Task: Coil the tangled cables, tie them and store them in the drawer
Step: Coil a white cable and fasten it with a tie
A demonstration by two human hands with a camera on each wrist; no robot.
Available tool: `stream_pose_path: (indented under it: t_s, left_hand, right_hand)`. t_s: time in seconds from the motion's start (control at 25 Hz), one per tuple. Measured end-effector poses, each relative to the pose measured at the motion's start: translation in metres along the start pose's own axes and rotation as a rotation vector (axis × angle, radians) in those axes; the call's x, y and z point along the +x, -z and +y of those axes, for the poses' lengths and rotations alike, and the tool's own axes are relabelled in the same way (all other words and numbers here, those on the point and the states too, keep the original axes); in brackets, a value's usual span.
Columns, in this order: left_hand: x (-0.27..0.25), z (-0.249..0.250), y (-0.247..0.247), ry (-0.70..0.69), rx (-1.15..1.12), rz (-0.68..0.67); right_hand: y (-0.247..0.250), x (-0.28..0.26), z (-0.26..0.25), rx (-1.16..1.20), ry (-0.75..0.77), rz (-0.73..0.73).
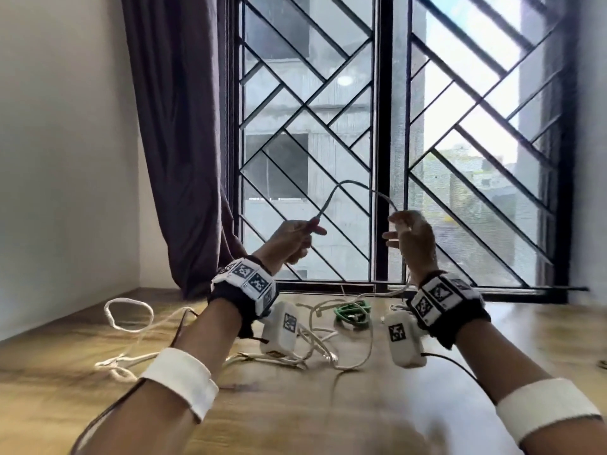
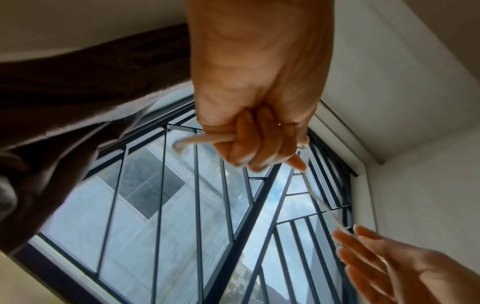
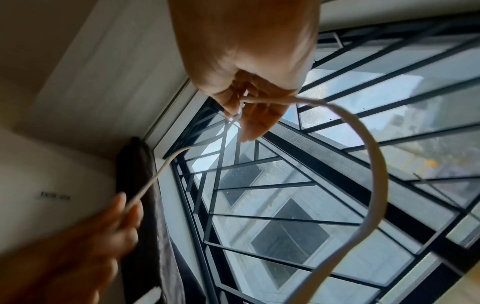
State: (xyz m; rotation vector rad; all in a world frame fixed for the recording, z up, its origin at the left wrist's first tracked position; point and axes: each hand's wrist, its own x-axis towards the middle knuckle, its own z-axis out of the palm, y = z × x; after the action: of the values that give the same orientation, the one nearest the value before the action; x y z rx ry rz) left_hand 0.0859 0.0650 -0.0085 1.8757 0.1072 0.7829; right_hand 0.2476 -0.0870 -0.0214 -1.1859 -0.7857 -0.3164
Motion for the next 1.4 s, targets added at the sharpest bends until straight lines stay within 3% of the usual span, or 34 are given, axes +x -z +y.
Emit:
stream_pose_path:
  t_s: [0.12,0.24,0.36,0.52,0.64,0.76,0.88,0.96,1.04,1.2,1.32,1.4]
  left_hand:
    - [0.002,-0.005,-0.024,0.017,0.03,-0.025]
    - [0.001,-0.025,-0.034,0.087,0.523,-0.141]
    - [-0.01,-0.031,-0.021,0.296,0.954,-0.278]
    - [-0.022,-0.026,0.004,0.557,1.003,-0.499]
    - [-0.033,-0.031,0.015,0.554,0.912,-0.532]
    - [-0.04,-0.046,0.019,0.465,0.825,-0.372]
    - [-0.028,-0.04,0.028,0.241,0.895,0.052]
    - [-0.022,-0.021,0.034,0.222,0.895,0.225]
    - [-0.017,-0.005,0.034,0.249,0.83,0.27]
    - [-0.021,0.03,0.015,0.252,0.469,0.258]
    - [-0.02,0.055,0.006,0.116,0.33,0.305]
    - [-0.024,0.069,-0.009,0.087,0.207,0.293]
  right_hand:
    - [-0.005,-0.015,0.005,0.051,-0.019,-0.106]
    - [-0.004,-0.021,0.0,0.247,-0.005,-0.129]
    - [0.006,-0.01,0.0,0.214,0.008,0.0]
    - [0.007,-0.008,0.022,-0.171,0.059,0.013]
    - [0.0,-0.016,0.025,-0.238,0.046,0.018]
    - [-0.005,-0.02,0.013,-0.121,0.011,0.018]
    - [-0.003,-0.024,0.004,-0.207,0.06,-0.043]
    - [0.0,-0.029,0.002,-0.314,0.091,-0.116]
    - [0.004,-0.033,0.0,-0.411,0.096,-0.171]
    - [0.018,-0.025,-0.02,-0.443,0.073,-0.226]
    - [0.025,-0.024,-0.037,-0.344,-0.02,-0.473]
    - [0.033,-0.031,-0.043,-0.322,0.002,-0.573]
